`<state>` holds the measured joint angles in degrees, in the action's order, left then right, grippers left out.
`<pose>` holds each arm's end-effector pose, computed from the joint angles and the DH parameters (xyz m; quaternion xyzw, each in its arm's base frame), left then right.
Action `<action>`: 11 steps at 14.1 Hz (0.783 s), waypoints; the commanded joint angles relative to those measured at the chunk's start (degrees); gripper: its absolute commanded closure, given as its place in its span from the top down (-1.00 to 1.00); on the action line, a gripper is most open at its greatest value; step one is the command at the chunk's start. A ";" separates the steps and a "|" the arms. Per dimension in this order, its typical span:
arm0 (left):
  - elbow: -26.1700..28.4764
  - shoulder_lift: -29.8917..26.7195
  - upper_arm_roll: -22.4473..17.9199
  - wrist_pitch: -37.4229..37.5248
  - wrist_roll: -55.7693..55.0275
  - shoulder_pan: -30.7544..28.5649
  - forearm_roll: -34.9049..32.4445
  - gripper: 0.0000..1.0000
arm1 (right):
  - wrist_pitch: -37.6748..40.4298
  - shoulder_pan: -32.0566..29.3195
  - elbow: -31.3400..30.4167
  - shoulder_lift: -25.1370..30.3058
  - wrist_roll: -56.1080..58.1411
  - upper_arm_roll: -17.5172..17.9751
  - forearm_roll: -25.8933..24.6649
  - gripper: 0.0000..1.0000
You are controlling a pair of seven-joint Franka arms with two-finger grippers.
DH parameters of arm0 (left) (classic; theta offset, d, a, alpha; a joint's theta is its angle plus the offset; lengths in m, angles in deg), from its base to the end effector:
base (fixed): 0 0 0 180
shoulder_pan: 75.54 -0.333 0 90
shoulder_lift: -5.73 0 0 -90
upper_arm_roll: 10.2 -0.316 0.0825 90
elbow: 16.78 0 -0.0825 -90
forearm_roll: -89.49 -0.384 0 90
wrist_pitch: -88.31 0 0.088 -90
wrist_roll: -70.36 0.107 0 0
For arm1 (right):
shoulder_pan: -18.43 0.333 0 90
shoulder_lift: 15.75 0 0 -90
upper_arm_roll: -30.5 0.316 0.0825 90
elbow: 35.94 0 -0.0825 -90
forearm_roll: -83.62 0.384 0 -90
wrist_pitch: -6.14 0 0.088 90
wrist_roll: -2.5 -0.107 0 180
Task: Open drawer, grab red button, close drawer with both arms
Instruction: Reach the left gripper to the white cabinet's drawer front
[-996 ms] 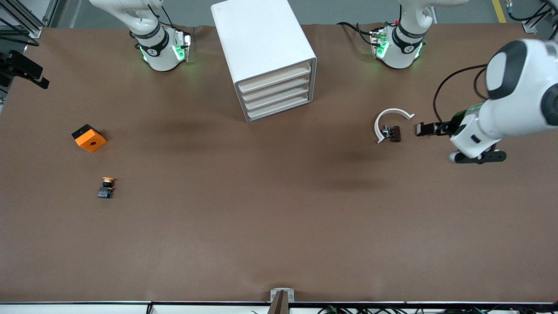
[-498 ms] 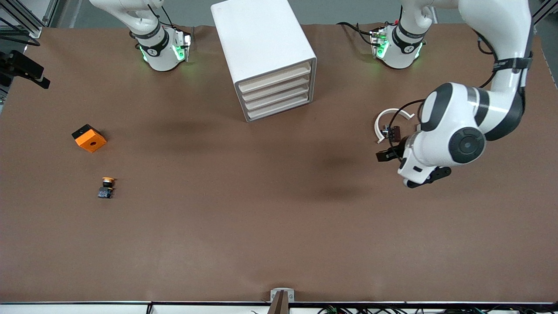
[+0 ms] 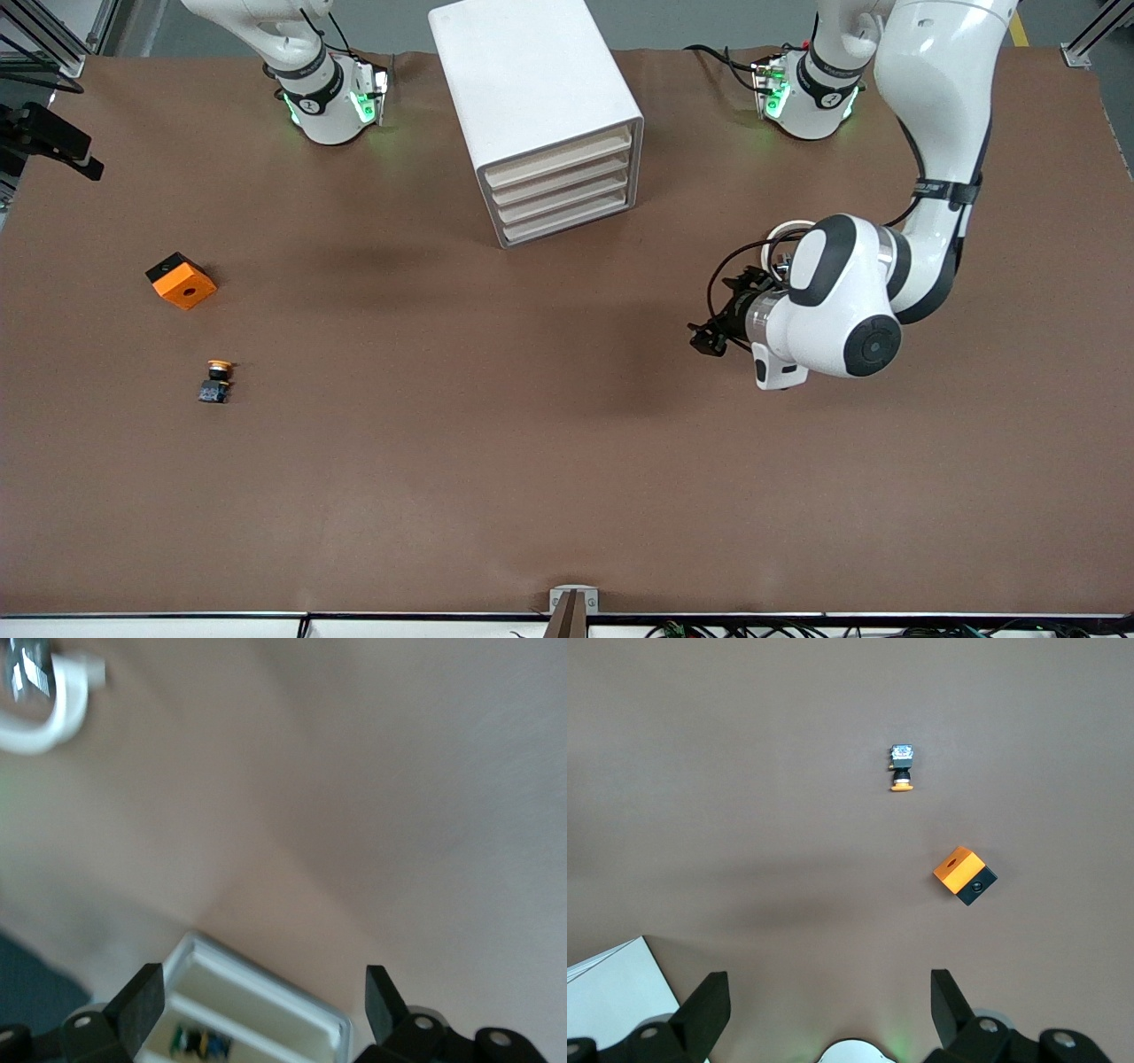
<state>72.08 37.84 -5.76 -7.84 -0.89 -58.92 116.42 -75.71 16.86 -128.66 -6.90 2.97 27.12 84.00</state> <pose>0.5936 -0.2686 0.3076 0.8237 0.4688 -0.3186 0.0170 0.4882 -0.0442 0.6708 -0.9991 0.0382 0.0174 0.0086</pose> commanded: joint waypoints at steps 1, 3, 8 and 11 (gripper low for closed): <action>-2.38 3.12 1.36 5.52 -8.44 0.70 4.00 1.00 | -0.07 -0.01 -1.06 1.26 -0.55 0.22 0.15 1.00; -2.81 5.75 3.20 10.69 -17.31 0.79 6.46 1.00 | 0.01 -0.10 -1.06 1.26 -0.55 0.22 0.15 1.00; -2.64 9.54 7.42 16.34 -34.11 0.96 10.50 1.00 | 0.02 -0.01 -1.06 1.17 -0.46 0.22 0.15 1.00; -2.73 12.00 8.75 16.43 -39.40 1.31 11.83 1.00 | 0.10 -0.01 -0.97 1.17 -0.46 0.22 0.06 1.00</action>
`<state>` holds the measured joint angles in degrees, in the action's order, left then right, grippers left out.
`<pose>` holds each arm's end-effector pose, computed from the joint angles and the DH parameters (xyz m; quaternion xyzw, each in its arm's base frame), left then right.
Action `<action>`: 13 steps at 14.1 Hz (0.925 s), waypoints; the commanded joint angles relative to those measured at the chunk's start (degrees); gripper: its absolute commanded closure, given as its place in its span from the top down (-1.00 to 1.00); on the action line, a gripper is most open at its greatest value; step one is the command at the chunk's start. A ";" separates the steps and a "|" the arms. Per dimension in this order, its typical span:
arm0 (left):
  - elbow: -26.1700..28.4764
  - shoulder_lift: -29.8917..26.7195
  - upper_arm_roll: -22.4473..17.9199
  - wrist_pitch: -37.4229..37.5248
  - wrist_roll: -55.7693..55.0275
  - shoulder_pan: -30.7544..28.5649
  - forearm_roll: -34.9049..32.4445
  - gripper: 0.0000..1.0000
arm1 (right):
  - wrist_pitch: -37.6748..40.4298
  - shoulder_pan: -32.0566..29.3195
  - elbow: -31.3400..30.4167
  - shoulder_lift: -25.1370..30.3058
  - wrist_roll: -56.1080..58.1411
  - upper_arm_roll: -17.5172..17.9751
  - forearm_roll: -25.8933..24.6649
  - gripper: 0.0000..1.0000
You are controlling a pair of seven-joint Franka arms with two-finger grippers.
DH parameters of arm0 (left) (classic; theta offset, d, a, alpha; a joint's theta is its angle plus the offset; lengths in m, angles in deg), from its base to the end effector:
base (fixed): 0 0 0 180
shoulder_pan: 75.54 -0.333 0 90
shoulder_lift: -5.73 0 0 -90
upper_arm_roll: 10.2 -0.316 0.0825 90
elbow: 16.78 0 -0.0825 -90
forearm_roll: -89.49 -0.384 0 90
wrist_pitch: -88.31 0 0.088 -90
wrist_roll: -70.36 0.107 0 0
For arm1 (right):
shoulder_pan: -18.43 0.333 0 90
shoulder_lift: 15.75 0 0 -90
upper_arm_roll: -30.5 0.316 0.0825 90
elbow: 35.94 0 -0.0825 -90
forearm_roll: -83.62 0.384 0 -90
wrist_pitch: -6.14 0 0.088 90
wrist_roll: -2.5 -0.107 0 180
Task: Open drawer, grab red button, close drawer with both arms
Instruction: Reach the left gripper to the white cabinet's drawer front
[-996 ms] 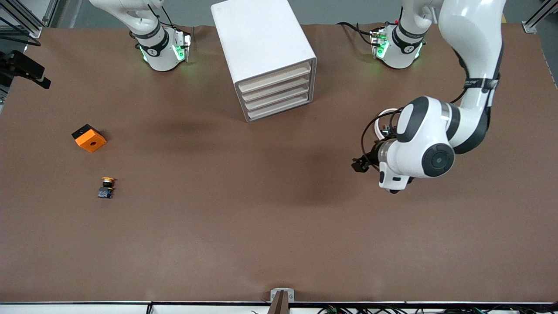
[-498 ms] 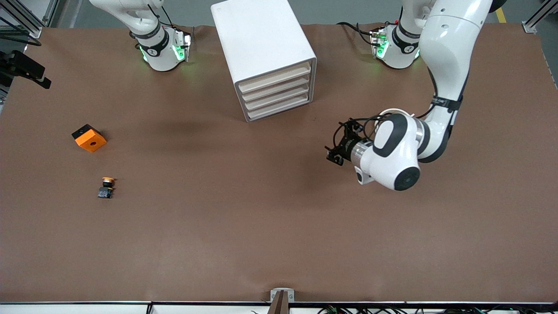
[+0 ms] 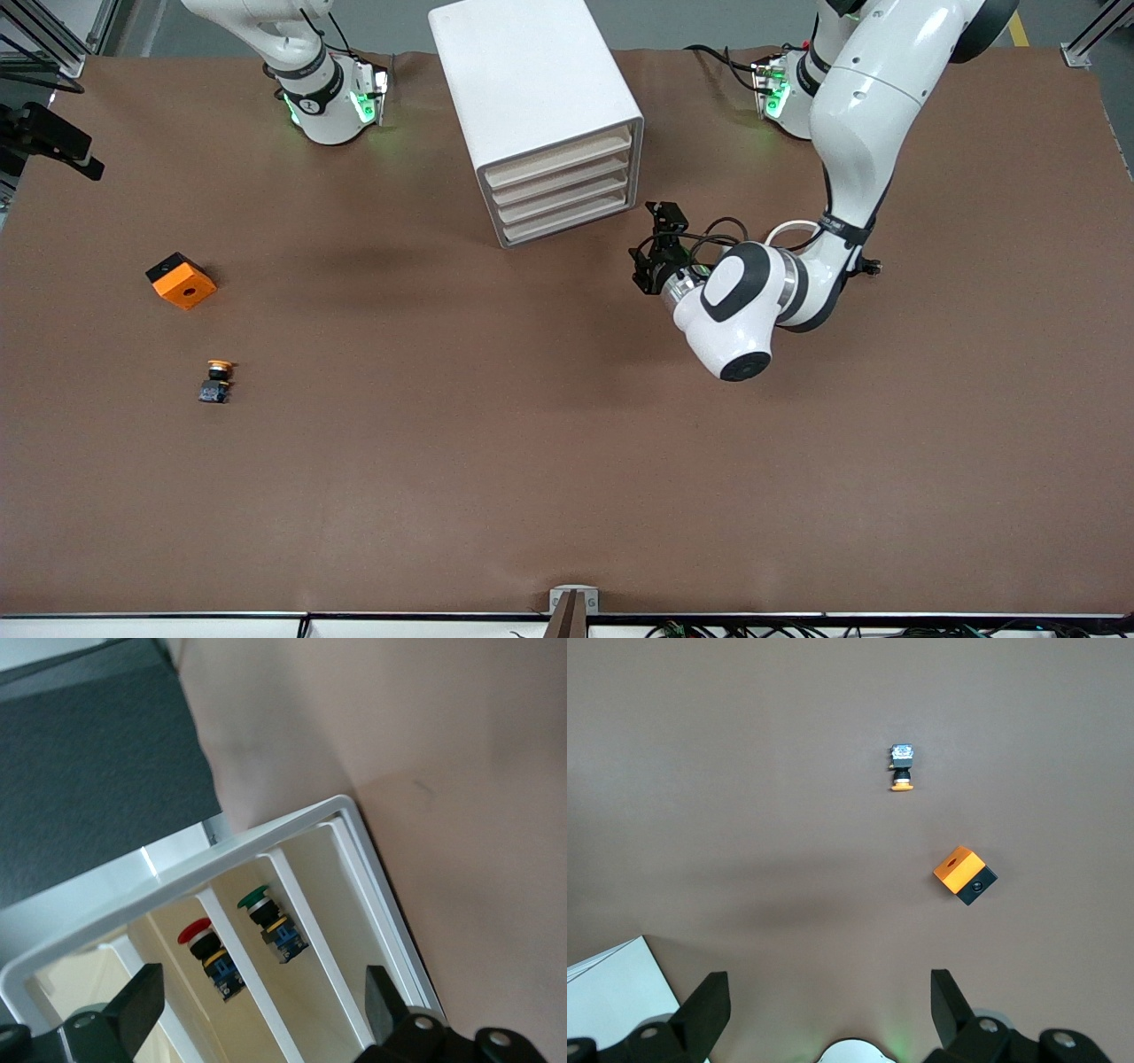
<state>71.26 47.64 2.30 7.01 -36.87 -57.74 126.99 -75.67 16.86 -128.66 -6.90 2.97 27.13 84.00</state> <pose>0.5067 -0.3592 0.2308 -0.6071 -0.5839 0.4940 0.2154 0.4881 -0.0441 0.6707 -0.9991 0.0381 0.0177 0.0087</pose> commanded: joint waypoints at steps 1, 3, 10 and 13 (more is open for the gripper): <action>-1.91 2.56 0.69 1.58 -4.56 0.49 1.35 1.00 | -0.02 -0.01 -0.97 1.17 -0.46 0.12 0.06 1.00; -1.48 3.18 0.69 2.63 -6.40 1.54 1.52 0.68 | -0.11 -0.10 -0.97 1.17 -0.11 0.12 -0.03 1.00; 0.11 3.80 0.69 7.65 -9.05 3.92 4.86 0.08 | -0.37 -0.10 -0.97 1.17 0.06 0.12 -0.38 1.00; 0.02 4.76 0.69 7.56 -9.05 4.44 5.13 0.08 | -0.29 -0.10 -0.97 1.17 0.06 0.12 -0.38 1.00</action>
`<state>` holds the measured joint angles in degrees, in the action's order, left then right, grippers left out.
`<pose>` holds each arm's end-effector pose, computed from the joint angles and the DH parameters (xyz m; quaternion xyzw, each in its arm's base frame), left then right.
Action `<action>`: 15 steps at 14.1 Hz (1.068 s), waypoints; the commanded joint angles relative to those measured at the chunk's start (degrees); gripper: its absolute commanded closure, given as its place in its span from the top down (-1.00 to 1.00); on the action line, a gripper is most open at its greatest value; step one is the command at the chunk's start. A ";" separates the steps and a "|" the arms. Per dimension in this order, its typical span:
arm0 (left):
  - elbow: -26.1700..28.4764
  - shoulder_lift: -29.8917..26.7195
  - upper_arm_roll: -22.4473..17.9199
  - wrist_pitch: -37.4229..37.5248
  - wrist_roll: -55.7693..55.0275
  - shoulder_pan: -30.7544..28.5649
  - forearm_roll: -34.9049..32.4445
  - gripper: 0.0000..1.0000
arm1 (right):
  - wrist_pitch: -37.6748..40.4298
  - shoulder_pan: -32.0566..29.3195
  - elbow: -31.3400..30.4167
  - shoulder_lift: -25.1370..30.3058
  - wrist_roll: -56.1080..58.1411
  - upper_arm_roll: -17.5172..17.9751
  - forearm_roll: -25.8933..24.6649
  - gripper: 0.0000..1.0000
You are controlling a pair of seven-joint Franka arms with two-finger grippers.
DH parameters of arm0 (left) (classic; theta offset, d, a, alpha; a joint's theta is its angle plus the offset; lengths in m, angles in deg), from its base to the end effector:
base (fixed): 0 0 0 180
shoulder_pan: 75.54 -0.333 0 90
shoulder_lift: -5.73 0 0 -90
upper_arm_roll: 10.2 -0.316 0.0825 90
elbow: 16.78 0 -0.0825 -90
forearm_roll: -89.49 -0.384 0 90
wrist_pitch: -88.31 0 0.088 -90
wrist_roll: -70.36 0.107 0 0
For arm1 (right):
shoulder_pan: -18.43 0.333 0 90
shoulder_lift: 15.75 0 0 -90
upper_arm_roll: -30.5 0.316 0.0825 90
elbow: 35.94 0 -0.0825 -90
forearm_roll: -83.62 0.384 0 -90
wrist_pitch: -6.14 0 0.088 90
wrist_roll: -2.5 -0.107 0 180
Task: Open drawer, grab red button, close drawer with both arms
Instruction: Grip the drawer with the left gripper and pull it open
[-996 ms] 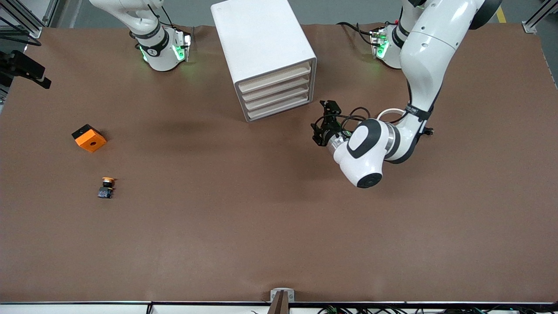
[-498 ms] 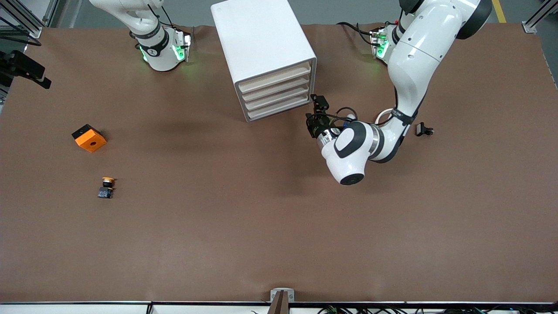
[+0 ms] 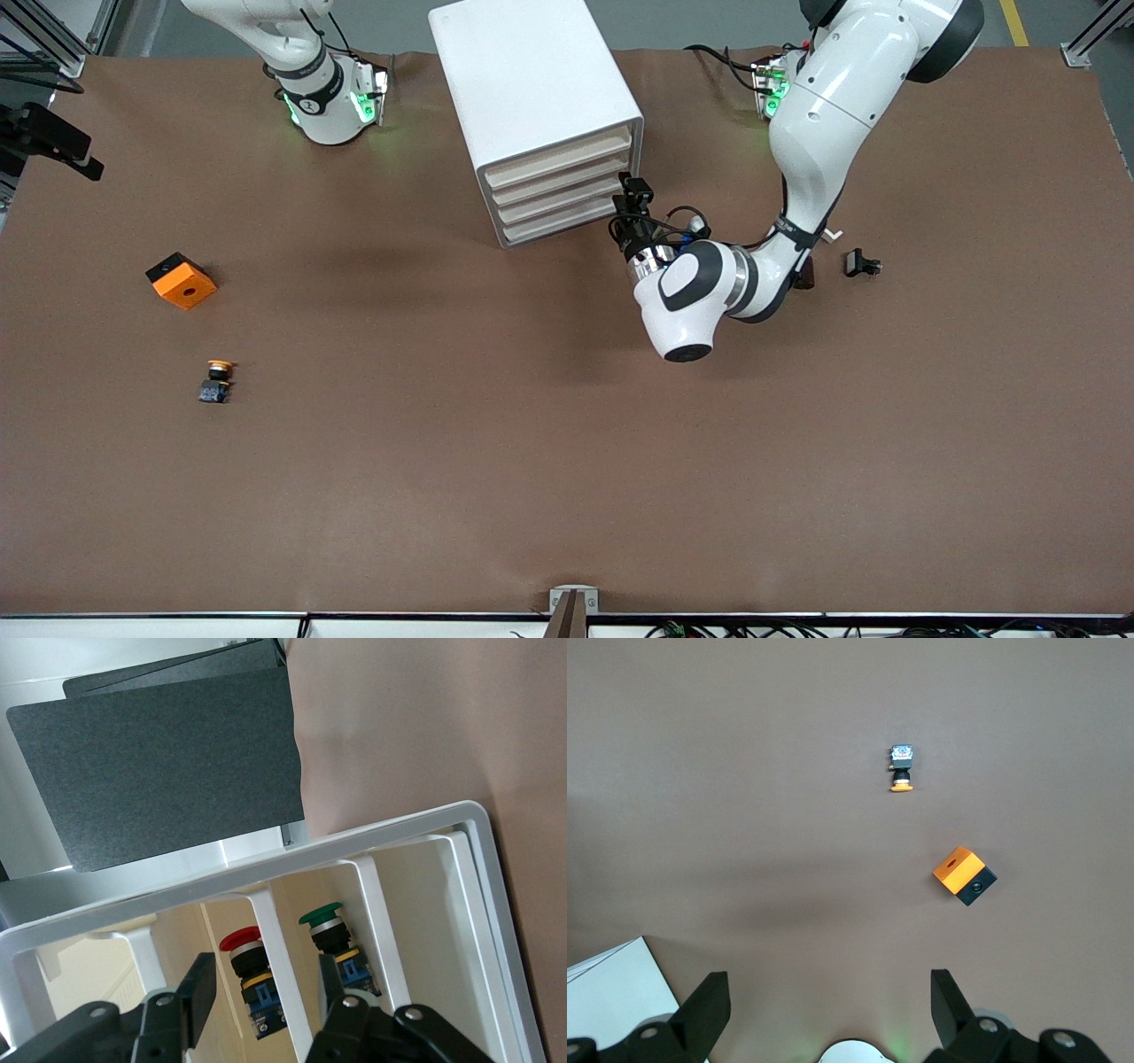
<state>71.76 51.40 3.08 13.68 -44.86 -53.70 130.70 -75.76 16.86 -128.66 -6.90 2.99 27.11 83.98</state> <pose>0.4518 -0.3979 0.2023 -0.5514 -0.5601 0.5244 0.3275 0.4882 -0.0444 0.6709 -0.9991 0.0382 0.0169 0.0085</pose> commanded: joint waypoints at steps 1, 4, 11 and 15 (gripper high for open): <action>-0.48 1.52 -0.09 0.80 -1.06 0.49 1.42 0.09 | -0.11 -0.10 -0.96 1.17 0.04 0.14 -0.35 1.00; -0.30 2.23 -0.09 0.88 -2.02 1.37 1.42 0.09 | 0.15 -0.10 -0.70 1.08 -0.22 0.14 -0.35 1.00; 2.95 1.88 0.08 1.85 -2.64 3.82 2.73 0.01 | 0.24 -0.54 1.32 -0.93 -0.57 -0.03 -0.09 1.00; 3.30 2.06 0.08 1.94 -2.73 4.70 2.73 -0.70 | 0.33 -0.54 1.50 -2.95 -0.05 -0.03 -0.44 1.00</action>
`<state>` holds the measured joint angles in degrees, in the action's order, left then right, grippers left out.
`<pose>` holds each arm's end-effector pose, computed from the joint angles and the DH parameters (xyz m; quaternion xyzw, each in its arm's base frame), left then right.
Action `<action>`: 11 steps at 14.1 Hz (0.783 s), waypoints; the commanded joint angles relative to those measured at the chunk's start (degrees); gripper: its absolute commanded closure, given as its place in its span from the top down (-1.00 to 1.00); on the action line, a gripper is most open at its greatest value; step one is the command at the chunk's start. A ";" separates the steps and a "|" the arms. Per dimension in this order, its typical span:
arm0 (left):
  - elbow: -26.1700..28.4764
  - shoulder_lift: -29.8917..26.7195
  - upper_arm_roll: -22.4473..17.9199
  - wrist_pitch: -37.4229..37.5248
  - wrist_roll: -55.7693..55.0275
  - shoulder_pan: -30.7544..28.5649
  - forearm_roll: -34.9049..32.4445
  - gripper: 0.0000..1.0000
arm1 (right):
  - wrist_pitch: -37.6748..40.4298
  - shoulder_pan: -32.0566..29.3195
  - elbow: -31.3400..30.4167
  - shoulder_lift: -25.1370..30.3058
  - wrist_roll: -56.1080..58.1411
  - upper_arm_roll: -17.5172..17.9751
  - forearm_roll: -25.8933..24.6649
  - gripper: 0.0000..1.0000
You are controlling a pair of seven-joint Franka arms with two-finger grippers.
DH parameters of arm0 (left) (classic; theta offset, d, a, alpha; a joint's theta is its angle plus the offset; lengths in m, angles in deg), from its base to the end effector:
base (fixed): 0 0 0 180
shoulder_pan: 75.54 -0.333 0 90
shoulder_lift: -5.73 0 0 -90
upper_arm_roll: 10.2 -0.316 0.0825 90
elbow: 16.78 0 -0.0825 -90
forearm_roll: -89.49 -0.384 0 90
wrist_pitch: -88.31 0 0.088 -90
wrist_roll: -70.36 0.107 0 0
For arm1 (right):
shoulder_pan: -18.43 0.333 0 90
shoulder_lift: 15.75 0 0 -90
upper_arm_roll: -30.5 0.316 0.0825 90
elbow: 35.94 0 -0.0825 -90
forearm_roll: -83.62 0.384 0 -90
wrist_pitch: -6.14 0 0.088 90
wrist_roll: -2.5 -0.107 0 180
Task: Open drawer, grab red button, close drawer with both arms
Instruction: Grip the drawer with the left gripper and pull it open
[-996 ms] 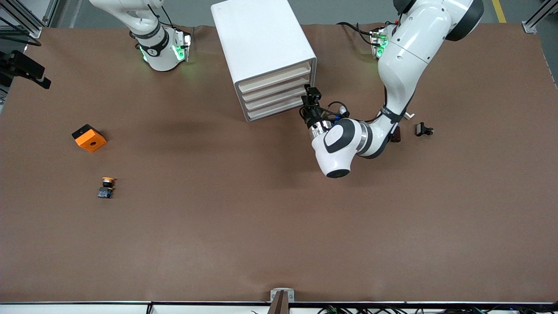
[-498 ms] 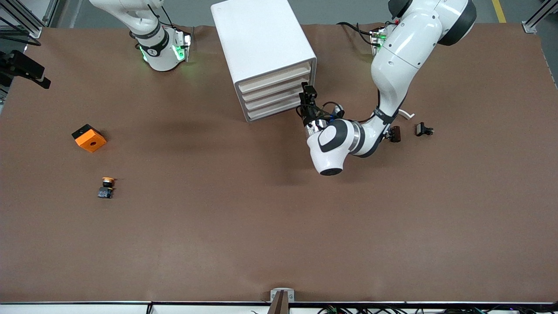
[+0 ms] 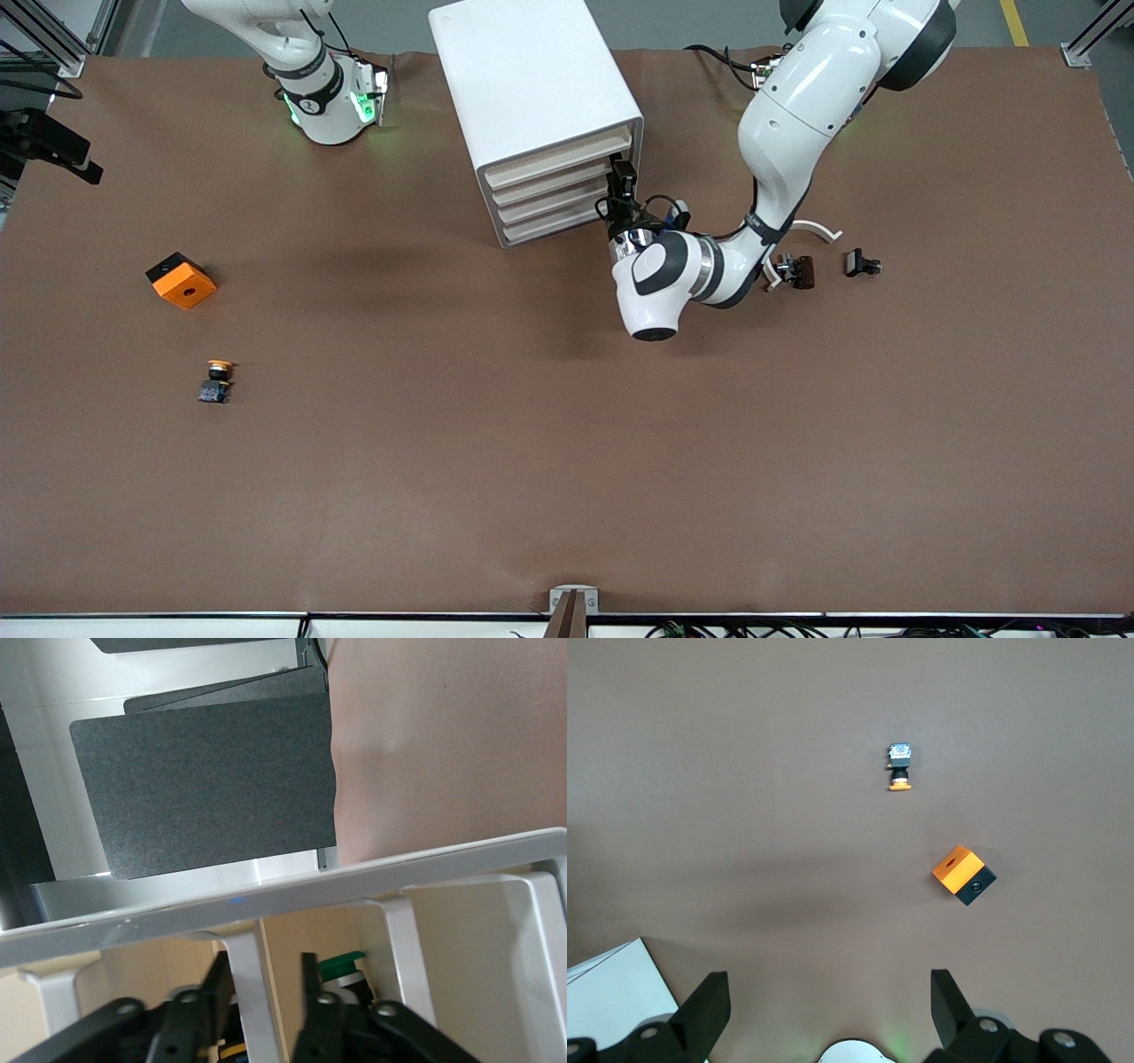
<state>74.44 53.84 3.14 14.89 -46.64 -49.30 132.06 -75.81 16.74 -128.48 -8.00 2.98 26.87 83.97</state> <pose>0.3980 -0.4236 0.1683 -0.5319 -0.5350 0.5252 0.3938 0.4944 -0.0479 0.6629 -0.9988 0.0415 0.0245 0.0085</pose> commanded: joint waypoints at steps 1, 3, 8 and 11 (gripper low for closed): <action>0.62 -0.39 0.02 0.73 -0.95 0.39 1.38 -0.77 | 0.39 -0.86 1.40 -1.95 0.40 0.03 -0.18 1.00; 0.45 -0.48 -0.07 0.82 -0.86 0.13 1.38 -0.85 | 0.39 -1.13 1.66 -3.18 1.37 0.11 -0.61 1.00; -1.57 -0.56 -0.16 0.82 -0.42 -3.38 1.46 -0.82 | -0.49 -2.18 3.07 -11.00 1.72 0.11 0.09 1.00; -4.47 -0.30 -0.51 0.82 -0.42 -6.02 1.38 -0.80 | -0.49 -2.18 3.43 -12.05 1.72 0.11 -0.61 1.00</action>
<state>72.62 53.84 2.71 15.33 -48.31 -53.33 132.52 -77.46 15.24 -127.50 -18.96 4.00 26.66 83.85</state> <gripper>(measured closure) 0.881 0.000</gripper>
